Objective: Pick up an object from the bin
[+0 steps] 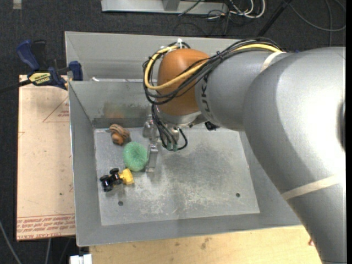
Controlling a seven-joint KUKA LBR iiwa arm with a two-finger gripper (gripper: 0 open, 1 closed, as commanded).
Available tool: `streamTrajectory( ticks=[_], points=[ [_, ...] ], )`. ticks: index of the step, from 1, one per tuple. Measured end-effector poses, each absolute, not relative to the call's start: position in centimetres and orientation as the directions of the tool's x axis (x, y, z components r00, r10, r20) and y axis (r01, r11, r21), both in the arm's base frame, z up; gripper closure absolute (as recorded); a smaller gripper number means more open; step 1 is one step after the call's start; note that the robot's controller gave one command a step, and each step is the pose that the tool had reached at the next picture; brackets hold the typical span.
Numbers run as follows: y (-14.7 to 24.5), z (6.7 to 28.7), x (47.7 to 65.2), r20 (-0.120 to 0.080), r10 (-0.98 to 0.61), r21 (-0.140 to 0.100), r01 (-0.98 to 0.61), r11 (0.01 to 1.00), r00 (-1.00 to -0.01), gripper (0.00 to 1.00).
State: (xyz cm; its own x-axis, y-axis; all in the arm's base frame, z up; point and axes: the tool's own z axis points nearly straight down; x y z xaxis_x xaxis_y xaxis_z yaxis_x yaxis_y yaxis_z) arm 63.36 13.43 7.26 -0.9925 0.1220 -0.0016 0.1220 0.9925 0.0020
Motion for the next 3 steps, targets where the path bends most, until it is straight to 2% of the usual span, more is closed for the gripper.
streamTrajectory(
  ticks=[1,2,3],
  points=[
    [15.5,7.2,63.2,-0.004,0.008,0.001,0.008,1.0,-1.0,0.0],
    [16.6,7.2,63.8,-0.005,-0.215,0.001,-0.215,0.977,-0.977,0.0],
    [22.7,7.0,61.2,-0.001,-0.324,0.002,-0.324,0.946,-0.946,1.0]
  ],
)
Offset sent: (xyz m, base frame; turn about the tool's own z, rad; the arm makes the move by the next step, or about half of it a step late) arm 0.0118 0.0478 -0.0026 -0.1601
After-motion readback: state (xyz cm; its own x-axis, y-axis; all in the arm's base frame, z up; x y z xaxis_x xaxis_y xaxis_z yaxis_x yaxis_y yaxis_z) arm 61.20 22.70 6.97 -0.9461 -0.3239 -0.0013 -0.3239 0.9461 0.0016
